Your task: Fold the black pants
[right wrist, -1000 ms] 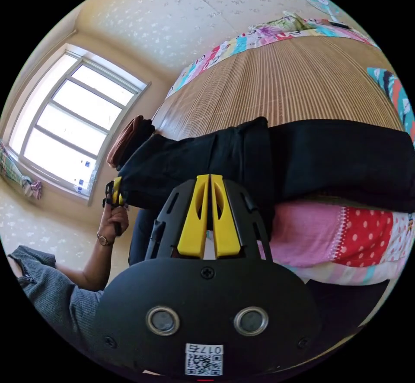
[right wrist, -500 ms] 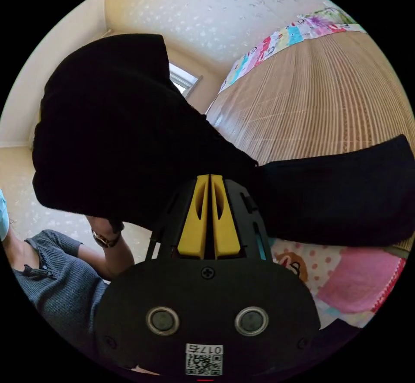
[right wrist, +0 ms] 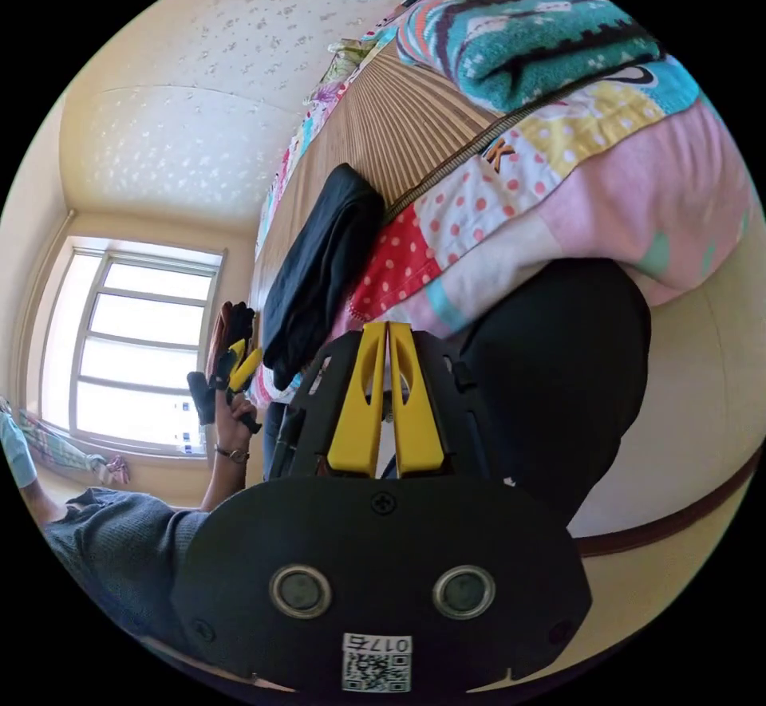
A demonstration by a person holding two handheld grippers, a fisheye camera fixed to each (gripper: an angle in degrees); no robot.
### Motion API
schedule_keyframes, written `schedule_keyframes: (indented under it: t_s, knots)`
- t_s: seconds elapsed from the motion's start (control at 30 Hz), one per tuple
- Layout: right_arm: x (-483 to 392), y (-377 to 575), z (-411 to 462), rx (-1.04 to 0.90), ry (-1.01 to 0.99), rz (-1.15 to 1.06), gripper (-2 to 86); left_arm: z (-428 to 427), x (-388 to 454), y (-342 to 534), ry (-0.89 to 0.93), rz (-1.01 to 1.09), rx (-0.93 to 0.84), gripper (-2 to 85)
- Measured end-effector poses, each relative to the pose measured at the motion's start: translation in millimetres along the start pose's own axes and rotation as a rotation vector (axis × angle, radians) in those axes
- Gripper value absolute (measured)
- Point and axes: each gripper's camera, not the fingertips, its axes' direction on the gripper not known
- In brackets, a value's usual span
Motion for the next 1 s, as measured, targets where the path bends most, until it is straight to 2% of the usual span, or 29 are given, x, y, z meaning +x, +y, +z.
schedule_keyframes:
  t_s: [0.1, 0.27, 0.33, 0.43, 0.57, 0.67, 0.7, 0.83, 1.0]
  knots:
    - [-7, -7, 16, -0.025, -0.093, 0.001, 3.9, 20, -13, 5, 0.113, -0.093, -0.046, 15.2]
    - [-23, -7, 48, -0.099, -0.102, 0.009, 10.1, 44, -21, 16, 0.355, -0.225, -0.165, 7.4]
    - [-19, -6, 60, -0.105, -0.226, 0.063, 16.5, 46, -17, 20, 0.52, -0.246, -0.279, 6.2]
    - [-14, -7, 76, -0.093, -0.462, 0.135, 21.8, 17, 7, 27, 0.598, -0.174, -0.289, 5.8]
    - [-23, -16, 100, -0.095, -0.605, 0.131, 22.1, -28, 34, 33, 0.538, -0.041, -0.329, 5.7]
    - [-41, -28, 120, -0.169, -0.555, 0.121, 11.5, -66, 48, 38, 0.404, 0.068, -0.343, 5.6]
    - [-59, -35, 128, -0.209, -0.521, 0.047, 7.8, -82, 53, 41, 0.359, 0.104, -0.322, 5.6]
    - [-161, -63, 168, -0.33, -0.456, -0.285, 4.2, -157, 59, 50, 0.272, 0.187, -0.145, 5.5]
    - [-334, -89, 253, -0.465, -0.554, -0.64, 3.6, -281, 54, 51, 0.165, 0.214, 0.183, 5.5]
